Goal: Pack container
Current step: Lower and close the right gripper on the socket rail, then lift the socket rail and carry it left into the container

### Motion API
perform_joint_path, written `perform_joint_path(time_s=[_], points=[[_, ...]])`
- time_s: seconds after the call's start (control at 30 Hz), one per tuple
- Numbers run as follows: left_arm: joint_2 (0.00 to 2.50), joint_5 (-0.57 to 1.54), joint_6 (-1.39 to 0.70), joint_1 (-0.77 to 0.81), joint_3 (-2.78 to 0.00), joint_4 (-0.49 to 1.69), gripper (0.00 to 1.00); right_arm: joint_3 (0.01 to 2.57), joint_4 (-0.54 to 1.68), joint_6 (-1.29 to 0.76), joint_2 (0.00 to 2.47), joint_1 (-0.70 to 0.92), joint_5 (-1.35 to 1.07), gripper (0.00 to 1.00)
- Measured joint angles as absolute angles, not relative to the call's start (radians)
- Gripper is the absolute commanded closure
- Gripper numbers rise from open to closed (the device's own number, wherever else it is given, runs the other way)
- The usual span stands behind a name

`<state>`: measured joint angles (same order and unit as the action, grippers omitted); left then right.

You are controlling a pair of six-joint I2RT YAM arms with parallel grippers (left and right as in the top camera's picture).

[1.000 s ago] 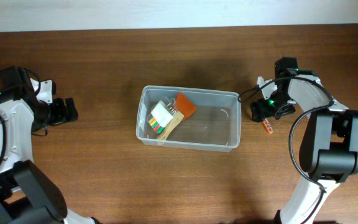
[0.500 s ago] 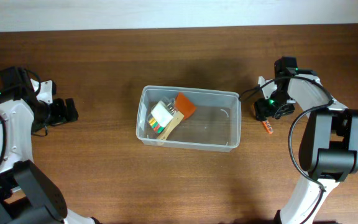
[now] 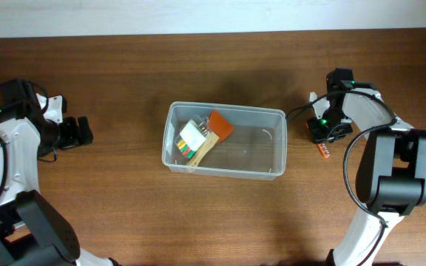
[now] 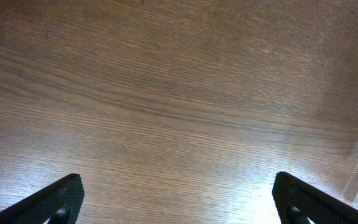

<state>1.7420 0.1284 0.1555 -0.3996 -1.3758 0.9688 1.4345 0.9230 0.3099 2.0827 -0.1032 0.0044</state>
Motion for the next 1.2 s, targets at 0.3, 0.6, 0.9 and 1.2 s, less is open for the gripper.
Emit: perform_joint_path(time_s=[0.3, 0.6, 0.9, 1.2], points=[[1.742, 0.128, 0.155, -0.400, -1.376, 0.972, 0.01, 1.435, 0.926, 0.310, 2.083, -0.103, 0.004, 0.79], [1.742, 0.128, 0.155, -0.400, -1.376, 0.972, 0.01, 1.435, 0.927, 0.311, 2.083, -0.103, 0.004, 0.94], [1.742, 0.128, 0.155, -0.400, -1.376, 0.976, 0.01, 1.435, 0.928, 0.310, 2.083, -0.103, 0.003, 0.96], [1.742, 0.128, 0.155, -0.400, -1.376, 0.976, 0.01, 1.440, 0.937, 0.310, 2.083, -0.103, 0.000, 0.96]])
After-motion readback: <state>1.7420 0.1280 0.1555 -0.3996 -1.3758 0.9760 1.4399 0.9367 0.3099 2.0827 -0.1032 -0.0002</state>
